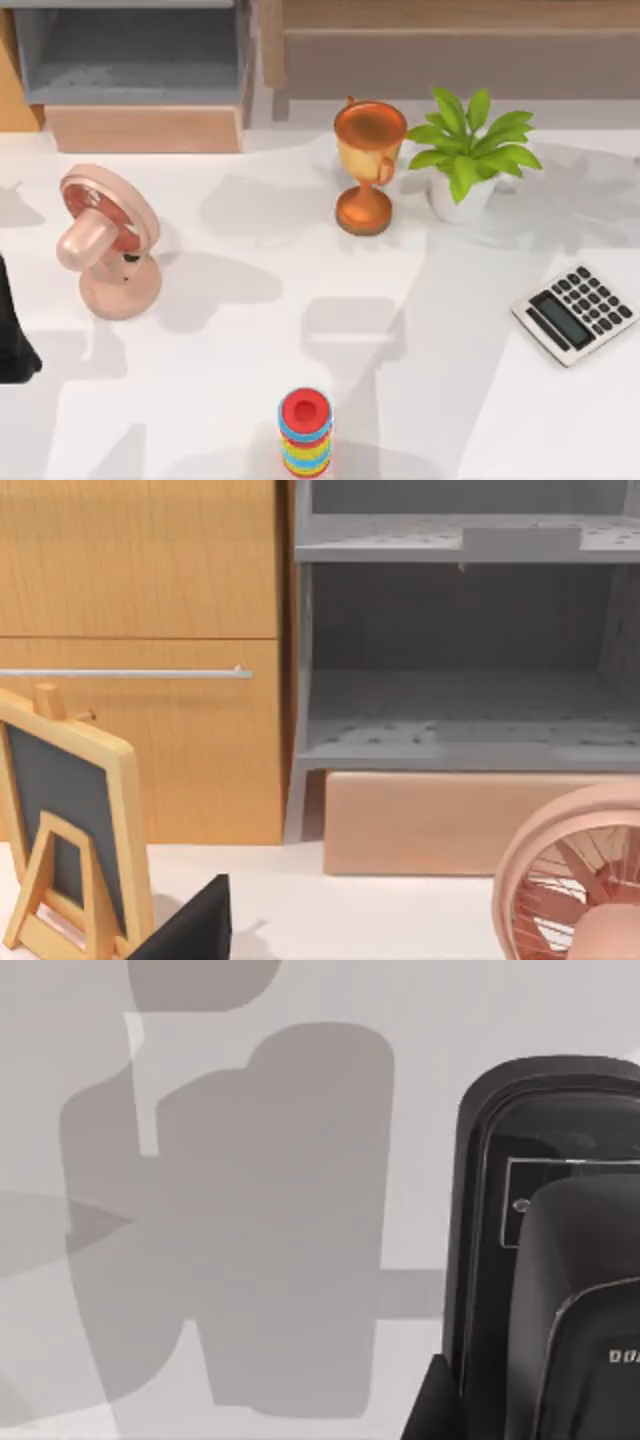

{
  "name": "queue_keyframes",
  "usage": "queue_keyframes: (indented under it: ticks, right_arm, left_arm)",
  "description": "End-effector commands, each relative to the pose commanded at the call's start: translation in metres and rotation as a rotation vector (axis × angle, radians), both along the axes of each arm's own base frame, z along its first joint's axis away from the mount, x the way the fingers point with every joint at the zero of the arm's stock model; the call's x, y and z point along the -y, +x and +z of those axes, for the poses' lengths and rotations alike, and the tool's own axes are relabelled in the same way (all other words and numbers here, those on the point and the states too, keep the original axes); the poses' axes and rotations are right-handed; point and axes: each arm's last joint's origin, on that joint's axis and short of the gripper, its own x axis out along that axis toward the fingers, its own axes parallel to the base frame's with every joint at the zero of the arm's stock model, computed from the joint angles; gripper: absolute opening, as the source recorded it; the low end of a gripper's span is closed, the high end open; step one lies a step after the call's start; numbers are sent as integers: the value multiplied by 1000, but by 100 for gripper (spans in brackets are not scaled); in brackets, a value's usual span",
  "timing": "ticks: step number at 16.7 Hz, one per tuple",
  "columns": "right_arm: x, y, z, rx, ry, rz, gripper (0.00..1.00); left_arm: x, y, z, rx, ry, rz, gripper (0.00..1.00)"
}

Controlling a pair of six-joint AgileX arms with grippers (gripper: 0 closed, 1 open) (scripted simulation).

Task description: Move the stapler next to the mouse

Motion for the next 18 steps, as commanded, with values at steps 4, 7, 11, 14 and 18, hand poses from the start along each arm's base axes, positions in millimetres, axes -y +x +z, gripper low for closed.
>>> queue_keyframes:
  ticks: [4, 7, 11, 14, 18]
  right_arm:
    - [6, 22, -9, 41, 21, 198, 0]
    - [3, 32, -9, 70, 26, 279, 0]
    - [2, 33, -9, 75, 26, 288, 0]
    - [4, 32, -8, 75, 24, 281, 0]
    - [4, 29, -8, 53, 18, 275, 0]
  left_arm:
    - [0, 0, 0, 0, 0, 0, 100]
    - [0, 0, 0, 0, 0, 0, 100]
    - [0, 0, 0, 0, 0, 0, 100]
    - [0, 0, 0, 0, 0, 0, 100]
    - [0, 0, 0, 0, 0, 0, 100]
